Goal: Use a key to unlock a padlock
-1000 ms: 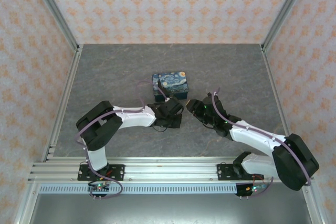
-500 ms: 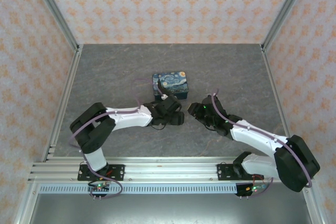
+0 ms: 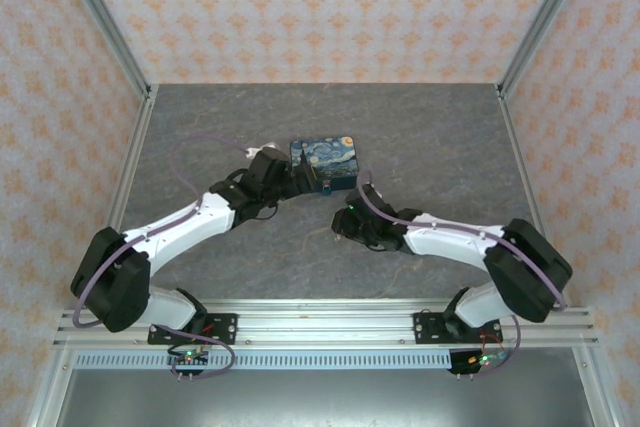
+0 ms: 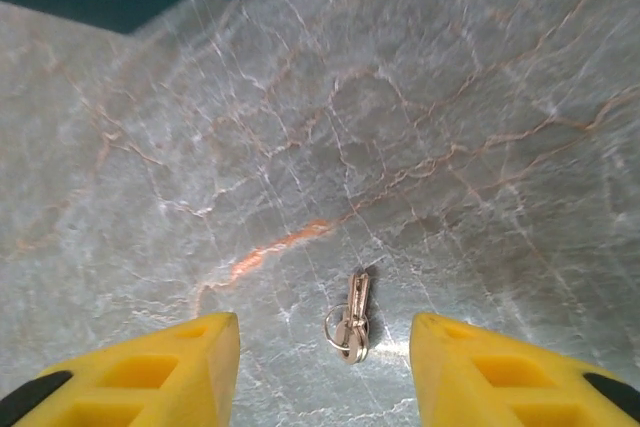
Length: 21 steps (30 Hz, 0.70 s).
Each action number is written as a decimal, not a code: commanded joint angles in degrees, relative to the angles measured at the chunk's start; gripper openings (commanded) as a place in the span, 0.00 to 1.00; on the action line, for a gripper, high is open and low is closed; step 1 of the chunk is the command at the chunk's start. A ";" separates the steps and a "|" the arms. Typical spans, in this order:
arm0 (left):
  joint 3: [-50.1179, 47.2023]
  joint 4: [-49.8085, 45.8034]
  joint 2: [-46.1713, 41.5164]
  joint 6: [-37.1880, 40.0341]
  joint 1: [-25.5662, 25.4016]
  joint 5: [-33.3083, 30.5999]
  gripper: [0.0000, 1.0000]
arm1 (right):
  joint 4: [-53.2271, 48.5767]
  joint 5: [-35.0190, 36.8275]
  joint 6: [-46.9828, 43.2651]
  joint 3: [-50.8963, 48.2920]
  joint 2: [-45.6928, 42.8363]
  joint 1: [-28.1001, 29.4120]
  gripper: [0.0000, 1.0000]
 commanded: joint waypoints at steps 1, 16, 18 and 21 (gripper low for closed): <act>-0.48 -2.69 -0.82 -1.11 1.86 -1.85 0.96 | 1.96 -0.72 1.11 2.61 3.57 1.01 0.47; -2.56 -2.48 -3.53 -2.19 7.65 0.00 0.97 | 1.48 -0.55 -3.46 4.53 0.82 2.99 0.38; -2.57 -2.83 -3.98 -2.09 8.56 0.37 0.98 | -3.74 0.28 -5.78 7.34 2.41 3.24 0.38; -2.70 -3.36 -4.89 -1.97 9.29 0.45 0.98 | -10.81 2.55 -9.95 11.74 5.61 4.47 0.40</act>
